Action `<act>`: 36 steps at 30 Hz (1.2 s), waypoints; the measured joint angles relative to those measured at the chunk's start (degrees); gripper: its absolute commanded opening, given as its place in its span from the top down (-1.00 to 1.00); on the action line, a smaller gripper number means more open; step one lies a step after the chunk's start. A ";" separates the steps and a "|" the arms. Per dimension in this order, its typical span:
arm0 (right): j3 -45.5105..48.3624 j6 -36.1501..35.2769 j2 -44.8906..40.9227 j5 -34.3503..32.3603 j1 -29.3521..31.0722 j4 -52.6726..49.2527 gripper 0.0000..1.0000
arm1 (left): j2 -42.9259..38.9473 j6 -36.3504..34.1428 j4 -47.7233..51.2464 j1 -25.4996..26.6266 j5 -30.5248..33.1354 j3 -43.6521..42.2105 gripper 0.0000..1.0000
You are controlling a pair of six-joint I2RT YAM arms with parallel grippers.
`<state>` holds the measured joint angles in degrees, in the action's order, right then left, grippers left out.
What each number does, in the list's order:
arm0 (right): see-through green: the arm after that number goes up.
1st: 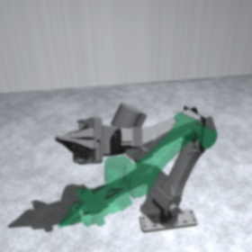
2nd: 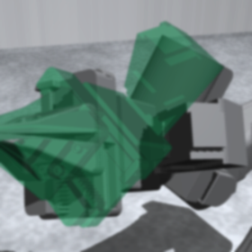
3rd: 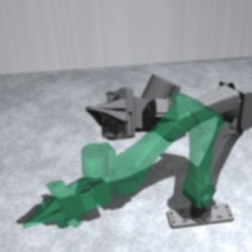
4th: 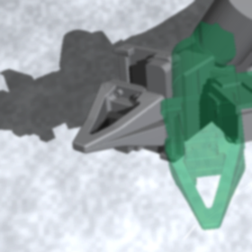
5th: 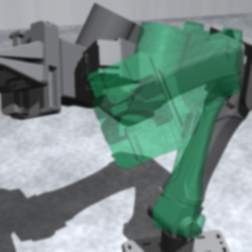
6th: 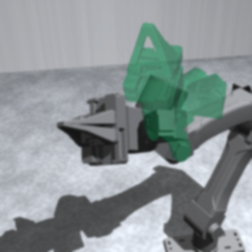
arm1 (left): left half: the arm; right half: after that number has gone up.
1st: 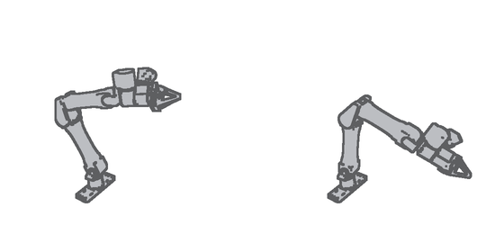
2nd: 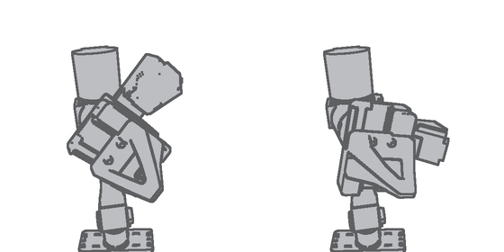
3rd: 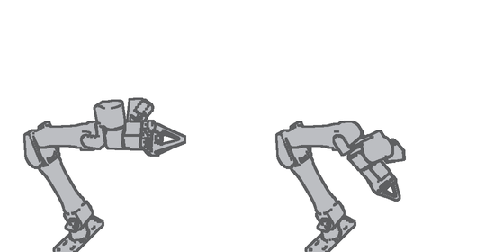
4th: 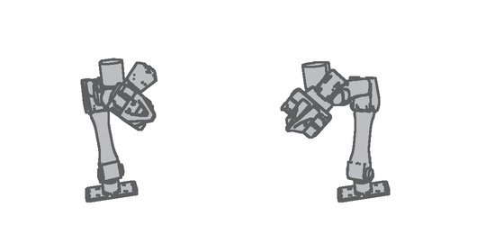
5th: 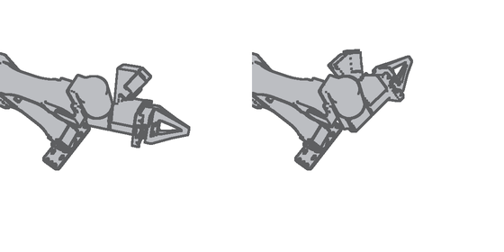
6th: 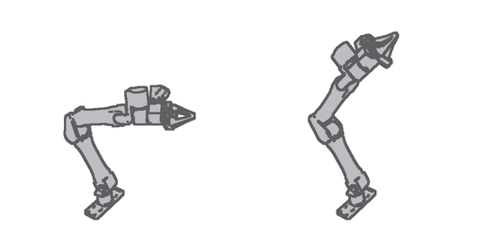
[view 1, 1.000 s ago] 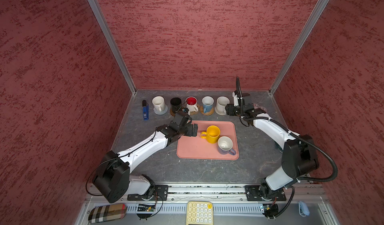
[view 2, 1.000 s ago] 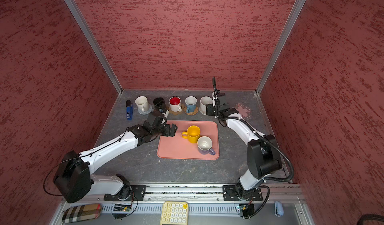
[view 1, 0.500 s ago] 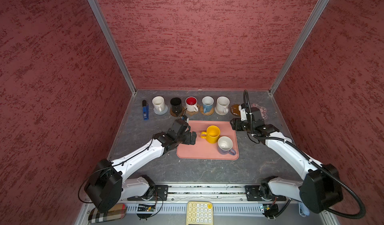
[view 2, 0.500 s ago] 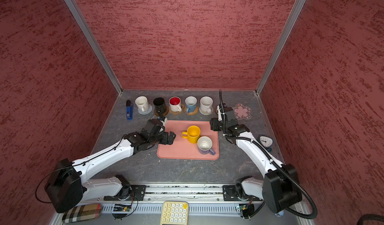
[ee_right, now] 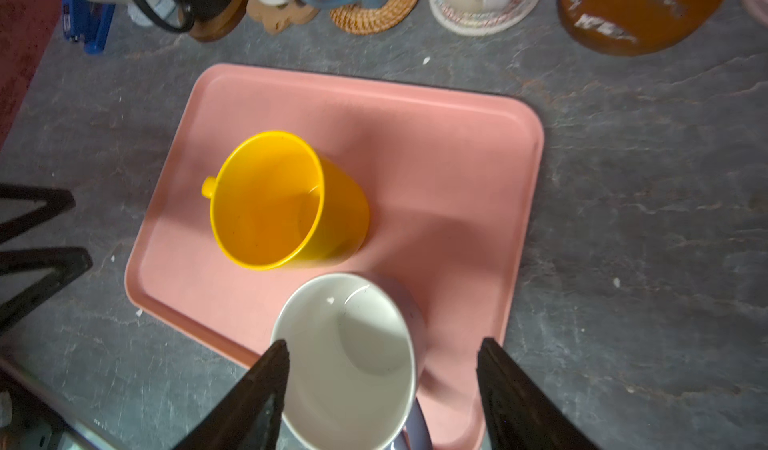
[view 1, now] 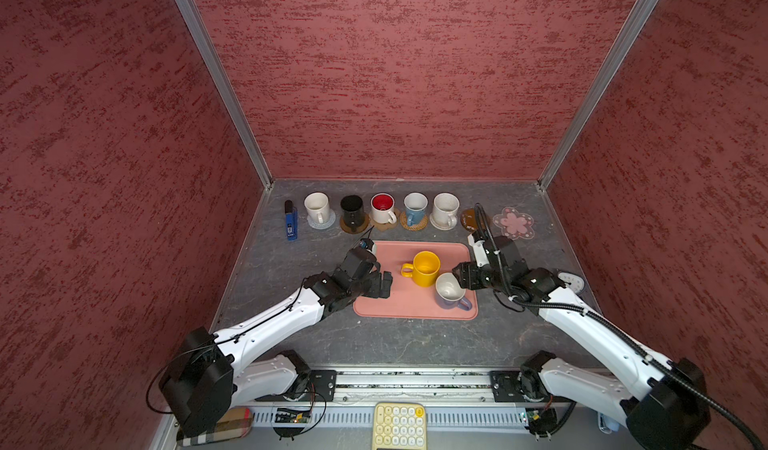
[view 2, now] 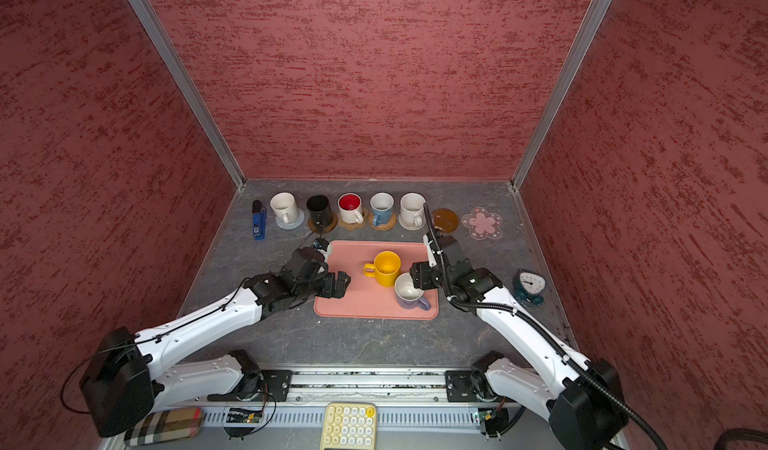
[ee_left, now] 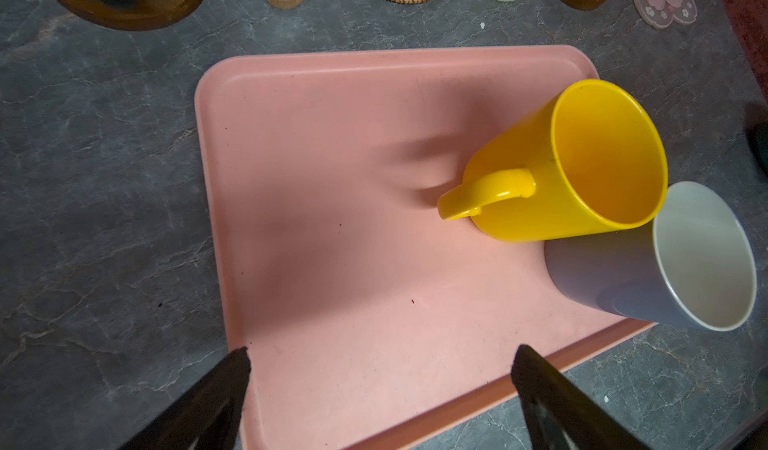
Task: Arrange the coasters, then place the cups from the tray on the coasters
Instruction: 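Move the right gripper back over the lavender mug on the tray, then lower the right gripper onto the lavender mug and grasp its rim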
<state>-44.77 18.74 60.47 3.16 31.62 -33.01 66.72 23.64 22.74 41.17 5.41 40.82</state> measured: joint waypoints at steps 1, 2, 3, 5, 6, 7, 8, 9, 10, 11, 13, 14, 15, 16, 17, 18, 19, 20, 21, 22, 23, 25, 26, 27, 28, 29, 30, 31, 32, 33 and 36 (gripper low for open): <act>0.02 0.42 -0.04 0.00 1.01 -0.59 -0.49 | 0.00 0.02 0.00 0.02 0.13 0.00 -0.98; 0.02 0.70 -0.04 0.00 1.81 -0.94 -0.50 | 0.00 0.07 0.02 0.09 0.26 0.00 -0.97; 0.02 1.11 -0.04 0.00 2.80 -1.38 -0.54 | 0.00 0.09 0.07 0.11 0.39 0.00 -0.97; 0.07 1.95 -0.04 0.00 4.55 -2.01 -0.63 | -0.04 0.11 0.24 0.11 0.68 0.00 -0.97; 0.15 2.43 -0.11 0.00 5.44 -2.25 -0.67 | -0.09 0.11 0.35 0.11 0.72 -0.02 -0.98; 0.42 2.91 -0.28 0.00 6.23 -2.40 -0.70 | -0.15 0.11 0.39 0.11 0.81 -0.02 -0.97; 0.72 3.37 -0.55 0.00 6.82 -2.49 -0.72 | -0.26 0.11 0.37 0.11 0.90 -0.11 -0.98; 1.07 3.91 -0.87 -0.02 7.34 -2.62 -0.80 | -0.42 0.11 0.39 0.13 0.96 -0.26 -0.97; 1.42 4.55 -1.22 -0.11 7.76 -2.69 -0.91 | -0.48 0.11 0.42 0.15 1.01 -0.37 -0.98; 1.86 5.07 -1.57 -0.35 8.22 -2.84 -0.97 | -0.50 0.11 0.42 0.20 1.01 -0.48 -0.98; 2.43 6.12 -1.99 -0.85 8.92 -3.10 -0.97 | -0.48 0.09 0.42 0.24 1.03 -0.59 -0.98; 2.69 6.62 -2.05 -1.09 9.22 -3.13 -0.97 | -0.44 0.09 0.39 0.26 1.05 -0.59 -0.98; 2.97 7.15 -2.10 -1.46 9.46 -3.13 -0.97 | -0.39 0.09 0.37 0.26 1.05 -0.59 -0.97; 3.17 7.54 -2.10 -1.84 9.62 -3.15 -0.97 | -0.35 0.07 0.37 0.26 1.05 -0.59 -0.98; 3.48 8.04 -2.12 -2.45 9.81 -3.10 -0.97 | -0.28 0.07 0.37 0.26 1.05 -0.59 -0.98; 3.76 8.44 -2.14 -2.89 10.03 -3.13 -0.96 | -0.24 0.02 0.35 0.26 1.05 -0.59 -0.98; 4.00 8.83 -2.14 -3.26 10.32 -3.10 -0.96 | -0.17 -0.02 0.35 0.26 1.05 -0.59 -0.98; 4.28 9.22 -2.14 -3.61 10.62 -3.02 -0.95 | -0.04 -0.07 0.33 0.26 1.05 -0.59 -0.98; 4.66 9.66 -2.12 -3.89 10.95 -2.89 -0.95 | 0.13 -0.11 0.31 0.26 1.05 -0.59 -0.98; 5.01 10.01 -2.12 -4.04 11.19 -2.78 -0.95 | 0.31 -0.11 0.31 0.26 1.05 -0.59 -0.98; 5.51 10.38 -2.10 -4.22 11.43 -2.49 -0.95 | 0.50 -0.13 0.26 0.26 1.05 -0.59 -0.98; 6.56 10.99 -1.95 -4.52 11.74 -1.92 -0.95 | 0.72 -0.22 0.26 0.24 1.03 -0.59 -0.98; 7.15 11.26 -1.77 -4.66 11.85 -1.68 -0.94 | 0.81 -0.33 0.20 0.24 1.03 -0.59 -0.98; 7.78 11.50 -1.51 -4.83 12.00 -1.42 -0.94 | 0.90 -0.42 0.15 0.22 1.03 -0.59 -0.98; 8.20 11.63 -1.29 -4.92 12.13 -1.25 -0.93 | 1.01 -0.52 0.13 0.20 1.01 -0.59 -0.98; 8.68 11.87 -1.03 -4.96 12.31 -1.07 -0.92 | 1.16 -0.57 0.13 0.20 1.01 -0.55 -0.98; 8.96 12.00 -0.79 -5.03 12.46 -0.94 -0.92 | 1.36 -0.59 0.04 0.11 1.01 -0.50 -0.98; 9.07 12.15 -0.55 -5.07 12.57 -0.83 -0.92 | 1.57 -0.68 0.00 0.02 1.01 -0.42 -0.98; 9.09 12.28 -0.24 -5.22 12.66 -0.63 -0.92 | 1.84 -0.81 -0.04 -0.02 1.01 -0.35 -0.98; 9.09 12.37 0.11 -5.44 12.74 -0.24 -0.92 | 2.03 -0.96 -0.09 -0.04 1.01 -0.26 -0.98; 9.09 12.63 1.38 -6.14 12.81 1.18 -0.89 | 2.47 -1.01 -0.17 -0.07 1.01 -0.22 -0.98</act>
<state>-35.68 31.38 61.84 -2.98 44.42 -31.83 69.19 22.63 22.57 41.10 6.42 40.60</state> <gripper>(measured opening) 0.956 0.990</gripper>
